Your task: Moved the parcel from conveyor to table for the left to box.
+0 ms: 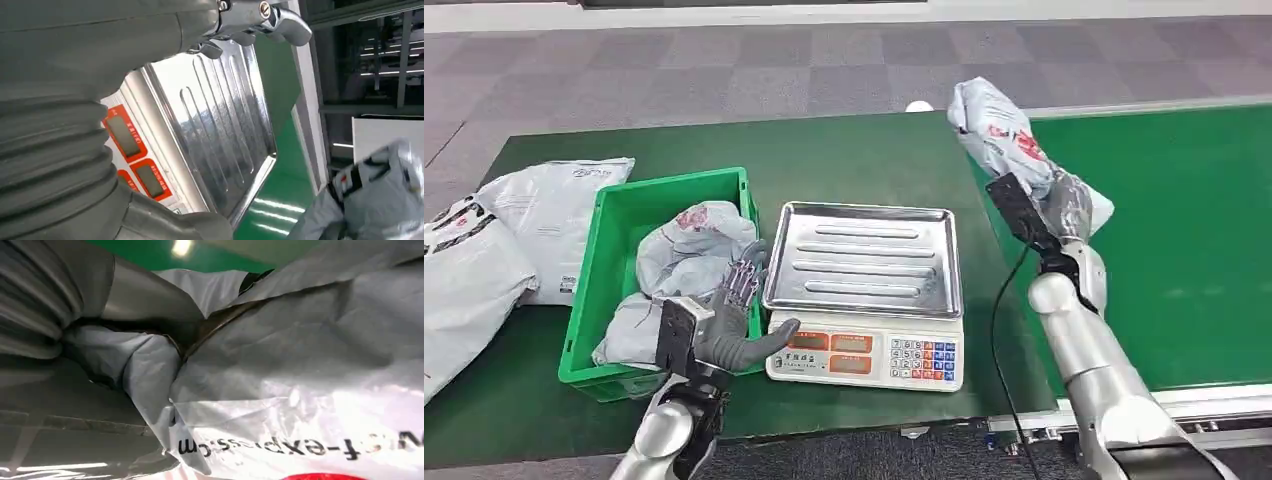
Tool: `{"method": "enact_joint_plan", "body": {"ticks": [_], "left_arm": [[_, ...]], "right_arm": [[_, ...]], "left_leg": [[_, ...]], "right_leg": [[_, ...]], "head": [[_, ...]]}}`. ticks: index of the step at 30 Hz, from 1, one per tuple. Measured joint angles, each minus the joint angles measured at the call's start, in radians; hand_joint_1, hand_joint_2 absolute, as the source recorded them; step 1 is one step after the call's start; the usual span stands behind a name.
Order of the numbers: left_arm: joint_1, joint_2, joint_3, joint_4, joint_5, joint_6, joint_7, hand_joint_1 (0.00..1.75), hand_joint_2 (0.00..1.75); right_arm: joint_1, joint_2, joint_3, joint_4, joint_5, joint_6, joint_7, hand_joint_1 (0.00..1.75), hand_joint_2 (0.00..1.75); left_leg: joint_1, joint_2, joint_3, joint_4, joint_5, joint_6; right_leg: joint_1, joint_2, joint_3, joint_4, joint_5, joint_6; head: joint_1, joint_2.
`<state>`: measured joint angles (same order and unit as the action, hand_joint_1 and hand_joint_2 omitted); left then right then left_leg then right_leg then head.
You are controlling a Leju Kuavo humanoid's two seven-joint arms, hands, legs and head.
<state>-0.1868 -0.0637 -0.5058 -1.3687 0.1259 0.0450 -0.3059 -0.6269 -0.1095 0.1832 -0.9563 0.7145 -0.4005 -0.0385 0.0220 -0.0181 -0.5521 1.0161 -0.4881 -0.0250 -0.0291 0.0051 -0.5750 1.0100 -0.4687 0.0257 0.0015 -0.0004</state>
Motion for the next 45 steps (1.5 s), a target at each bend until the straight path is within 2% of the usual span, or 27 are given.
{"method": "enact_joint_plan", "body": {"ticks": [3,6,9,12,20,32,36,39,40,41,45], "left_arm": [[-0.007,-0.005,0.000,0.006,0.000,-0.002,-0.004,0.00,1.75],[-0.008,-0.009,0.000,0.012,0.005,-0.003,-0.020,0.00,1.75],[-0.010,-0.011,0.000,0.022,0.010,-0.006,-0.040,0.00,1.75],[-0.026,-0.019,0.000,0.039,0.030,-0.006,-0.054,0.00,1.75],[-0.052,-0.030,0.000,0.069,0.047,-0.006,-0.063,0.00,1.75],[-0.059,-0.033,0.000,0.083,0.051,-0.005,-0.063,0.00,1.75],[-0.059,-0.033,0.000,0.083,0.064,0.004,-0.072,0.00,1.75],[-0.057,-0.033,0.000,0.083,0.071,0.006,-0.072,0.00,1.75],[-0.057,-0.033,0.000,0.083,0.071,0.006,-0.072,0.00,1.75],[-0.056,-0.033,0.000,0.082,0.071,0.006,-0.072,0.00,1.75],[-0.052,-0.033,0.000,0.082,0.072,0.007,-0.072,0.00,1.75]], "right_arm": [[-0.053,0.010,0.100,0.037,0.007,0.035,0.003,1.75,1.75],[-0.060,0.014,0.191,0.036,0.016,0.069,0.016,1.75,1.75],[-0.019,0.008,0.275,-0.052,0.051,0.109,0.070,1.75,1.75],[0.043,-0.031,0.349,-0.214,0.063,0.145,0.151,1.75,1.75],[0.061,-0.067,0.374,-0.333,0.058,0.174,0.164,1.75,1.75],[0.070,-0.075,0.379,-0.362,0.058,0.175,0.160,1.75,1.75],[0.045,-0.076,0.380,-0.350,0.019,0.222,0.147,1.75,1.75],[0.014,-0.075,0.390,-0.318,-0.067,0.293,0.114,1.75,1.75],[0.010,-0.075,0.396,-0.309,-0.108,0.327,0.100,0.52,1.75],[0.010,-0.075,0.399,-0.303,-0.153,0.359,0.088,0.00,1.75],[0.022,-0.075,0.431,-0.295,-0.262,0.404,0.075,0.00,1.75]], "left_leg": [[0.000,0.000,0.000,0.000,0.000,0.000],[0.000,-0.002,0.000,0.000,0.000,0.000],[0.000,-0.001,0.000,0.000,0.000,0.000],[0.000,-0.002,-0.002,0.000,0.000,0.000],[0.000,-0.001,-0.002,0.000,0.000,0.000],[0.000,-0.001,-0.003,0.000,0.000,0.000],[0.000,-0.001,-0.003,0.000,0.000,0.000],[0.000,-0.001,-0.003,0.000,0.000,0.000],[0.000,-0.001,-0.003,0.000,0.001,0.000],[0.000,-0.001,-0.003,0.000,0.001,0.000],[0.000,-0.001,-0.003,0.000,0.001,0.000]], "right_leg": [[0.000,0.000,0.000,0.000,0.000,0.000],[0.000,-0.001,0.000,0.000,0.000,0.000],[0.000,0.000,-0.002,0.000,0.000,0.000],[0.000,-0.001,-0.003,0.000,0.000,0.000],[0.000,0.000,-0.004,0.000,0.001,0.000],[0.000,0.000,-0.004,0.000,0.001,0.000],[0.000,0.000,-0.004,0.000,0.001,0.000],[0.000,-0.001,-0.003,0.000,0.001,0.000],[0.000,-0.001,-0.003,0.000,0.001,0.000],[0.000,-0.001,-0.003,0.000,0.001,0.000],[0.000,-0.001,-0.004,0.000,0.001,0.000]], "head": [[0.000,0.000],[0.000,0.000],[0.000,0.000],[0.000,0.000],[0.000,0.000],[0.000,0.000],[0.000,0.000],[0.000,0.000],[0.000,0.000],[0.000,0.000],[0.000,0.000]]}}
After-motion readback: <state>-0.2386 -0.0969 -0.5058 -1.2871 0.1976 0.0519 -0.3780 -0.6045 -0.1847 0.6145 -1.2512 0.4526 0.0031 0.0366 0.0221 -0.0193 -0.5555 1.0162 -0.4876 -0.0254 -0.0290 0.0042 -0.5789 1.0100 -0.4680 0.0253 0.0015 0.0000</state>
